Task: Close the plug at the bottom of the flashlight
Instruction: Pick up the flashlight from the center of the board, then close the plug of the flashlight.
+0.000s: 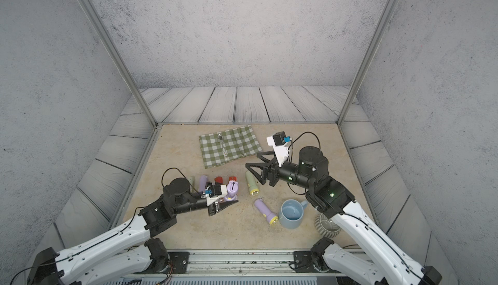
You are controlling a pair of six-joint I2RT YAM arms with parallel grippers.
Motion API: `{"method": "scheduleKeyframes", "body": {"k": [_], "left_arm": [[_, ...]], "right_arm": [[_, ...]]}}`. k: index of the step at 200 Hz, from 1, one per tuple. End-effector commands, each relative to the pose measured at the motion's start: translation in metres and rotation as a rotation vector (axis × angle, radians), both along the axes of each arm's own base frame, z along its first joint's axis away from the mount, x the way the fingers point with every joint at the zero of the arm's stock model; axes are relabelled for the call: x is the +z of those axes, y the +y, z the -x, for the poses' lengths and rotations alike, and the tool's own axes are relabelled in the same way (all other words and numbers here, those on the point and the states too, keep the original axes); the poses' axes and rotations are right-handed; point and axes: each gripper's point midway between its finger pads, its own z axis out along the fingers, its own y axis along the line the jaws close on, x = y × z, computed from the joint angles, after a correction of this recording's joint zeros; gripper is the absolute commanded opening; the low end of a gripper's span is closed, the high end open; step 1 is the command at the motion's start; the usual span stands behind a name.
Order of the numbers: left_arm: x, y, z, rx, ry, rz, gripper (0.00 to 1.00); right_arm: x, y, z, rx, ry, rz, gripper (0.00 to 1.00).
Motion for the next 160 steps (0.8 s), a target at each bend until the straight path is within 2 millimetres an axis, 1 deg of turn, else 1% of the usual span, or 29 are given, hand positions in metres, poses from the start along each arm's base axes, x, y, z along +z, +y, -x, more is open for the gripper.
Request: {"method": "scheduleKeyframes", "body": {"k": [1, 12, 22, 38, 54, 66, 75, 82, 92, 99, 124, 160], "left_arm": [[0.006, 0.004, 0.007, -0.026, -0.087, -0.015, 0.0], [0.004, 0.004, 0.009, -0.041, -0.087, -0.027, 0.0], [0.002, 0.003, 0.006, -0.032, -0.086, -0.036, 0.0], [-0.005, 0.002, 0.0, -0.015, -0.085, -0.062, 0.0], [-0.011, 0.001, -0.006, 0.007, -0.08, -0.078, 0.0], [-0.015, 0.0, -0.011, 0.016, -0.068, -0.082, 0.0], [-0.016, -0.001, -0.012, 0.007, -0.057, -0.083, 0.0], [-0.016, -0.001, -0.015, 0.009, -0.046, -0.081, 0.0], [-0.016, 0.0, -0.019, 0.01, -0.036, -0.073, 0.0], [-0.016, 0.0, -0.021, 0.008, -0.025, -0.065, 0.0], [-0.015, 0.001, -0.026, 0.0, -0.001, -0.049, 0.0], [-0.017, 0.002, -0.029, -0.006, 0.012, -0.048, 0.0]], "right_arm": [[0.007, 0.01, 0.022, 0.148, -0.019, 0.041, 0.65], [-0.003, 0.008, 0.015, 0.115, -0.025, 0.122, 0.64], [-0.011, 0.005, 0.011, 0.08, -0.051, 0.195, 0.64], [-0.015, 0.0, 0.01, 0.032, -0.118, 0.278, 0.63], [-0.018, -0.002, 0.012, 0.007, -0.189, 0.346, 0.64], [-0.024, -0.001, 0.015, -0.003, -0.236, 0.424, 0.63], [-0.027, 0.0, 0.018, -0.008, -0.277, 0.479, 0.61], [-0.029, 0.002, 0.021, -0.004, -0.312, 0.511, 0.58], [-0.031, 0.003, 0.025, 0.005, -0.343, 0.528, 0.51], [-0.031, 0.002, 0.026, 0.009, -0.354, 0.526, 0.5], [-0.035, 0.004, 0.031, 0.041, -0.369, 0.53, 0.5], [-0.046, 0.017, 0.038, 0.105, -0.379, 0.566, 0.51]]}}
